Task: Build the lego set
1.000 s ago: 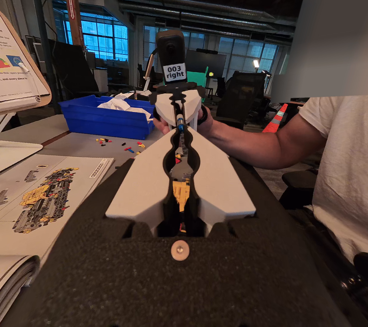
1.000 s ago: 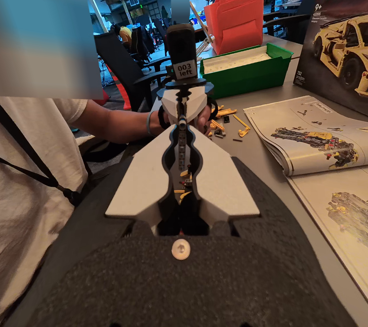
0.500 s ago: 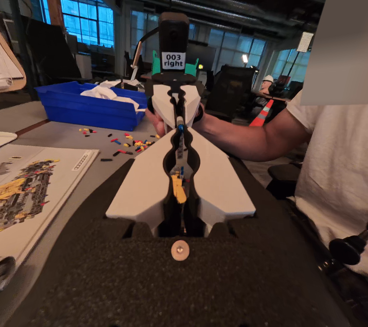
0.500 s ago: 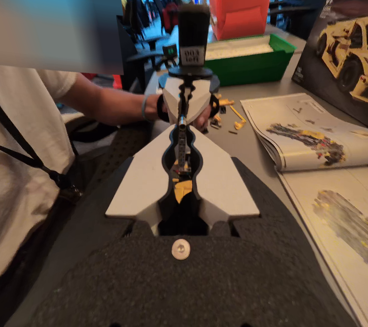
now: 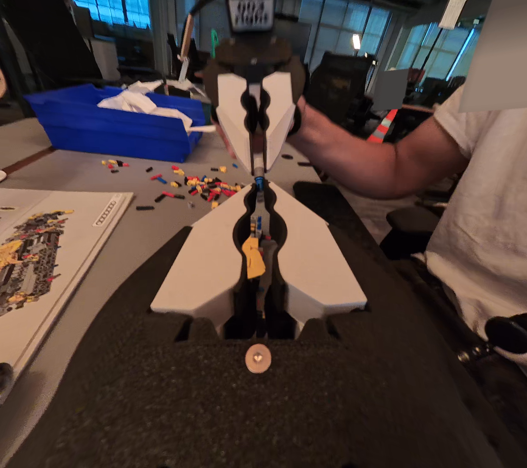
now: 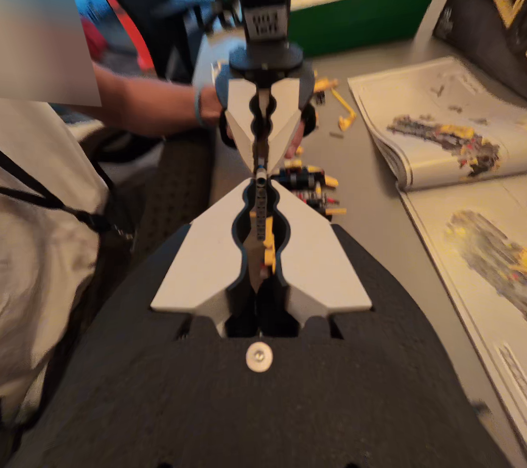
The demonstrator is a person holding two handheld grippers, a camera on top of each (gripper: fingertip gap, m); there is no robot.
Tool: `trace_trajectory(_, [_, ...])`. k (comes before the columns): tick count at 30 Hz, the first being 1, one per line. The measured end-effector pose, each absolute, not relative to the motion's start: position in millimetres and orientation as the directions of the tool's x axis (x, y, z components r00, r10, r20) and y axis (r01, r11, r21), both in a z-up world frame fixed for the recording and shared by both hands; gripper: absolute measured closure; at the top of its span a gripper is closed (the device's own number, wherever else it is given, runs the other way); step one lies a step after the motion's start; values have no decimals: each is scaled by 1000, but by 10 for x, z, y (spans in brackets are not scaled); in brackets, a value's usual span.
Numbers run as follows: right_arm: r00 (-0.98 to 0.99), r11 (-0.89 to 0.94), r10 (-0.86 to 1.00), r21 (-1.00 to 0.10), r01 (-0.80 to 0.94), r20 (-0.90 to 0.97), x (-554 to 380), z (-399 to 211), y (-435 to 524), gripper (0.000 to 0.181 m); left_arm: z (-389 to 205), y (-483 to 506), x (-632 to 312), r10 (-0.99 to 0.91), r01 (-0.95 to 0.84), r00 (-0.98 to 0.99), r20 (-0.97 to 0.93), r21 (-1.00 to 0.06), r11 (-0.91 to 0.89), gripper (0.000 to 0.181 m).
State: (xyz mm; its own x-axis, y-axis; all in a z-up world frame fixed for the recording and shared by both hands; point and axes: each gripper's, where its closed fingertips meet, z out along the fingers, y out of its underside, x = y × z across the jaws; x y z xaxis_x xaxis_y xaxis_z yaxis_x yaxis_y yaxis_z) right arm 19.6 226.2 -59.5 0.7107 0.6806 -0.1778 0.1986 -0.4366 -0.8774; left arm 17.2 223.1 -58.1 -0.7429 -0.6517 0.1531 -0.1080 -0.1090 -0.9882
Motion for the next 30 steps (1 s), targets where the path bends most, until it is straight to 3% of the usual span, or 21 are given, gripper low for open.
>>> trace_trajectory(2, [753, -525, 648, -786, 327, -120, 257, -694, 2128, 174, -645, 2166, 177, -659, -122, -740, 134, -990, -64, 169])
trace_trajectory(6, [833, -762, 550, -447, 469, -63, 563, -1100, 1692, 174, -577, 2238, 203, -683, -123, -714, 154, -988, -94, 162])
trace_trajectory(12, [806, -804, 587, -173, 569, -78, 537, -1592, 1577, 175, -471, 2411, 255, -725, -91, -663, 184, -982, -166, 168])
trace_trajectory(18, [784, -784, 620, -71, 616, -41, 537, -1734, 1658, 174, -420, 2544, 282, -768, -57, -616, 175, -982, -178, 171])
trace_trajectory(30, [772, -773, 634, -74, 631, -43, 473, -1761, 1694, 175, -339, 2668, 270, -791, -30, -585, 180, -979, -201, 174])
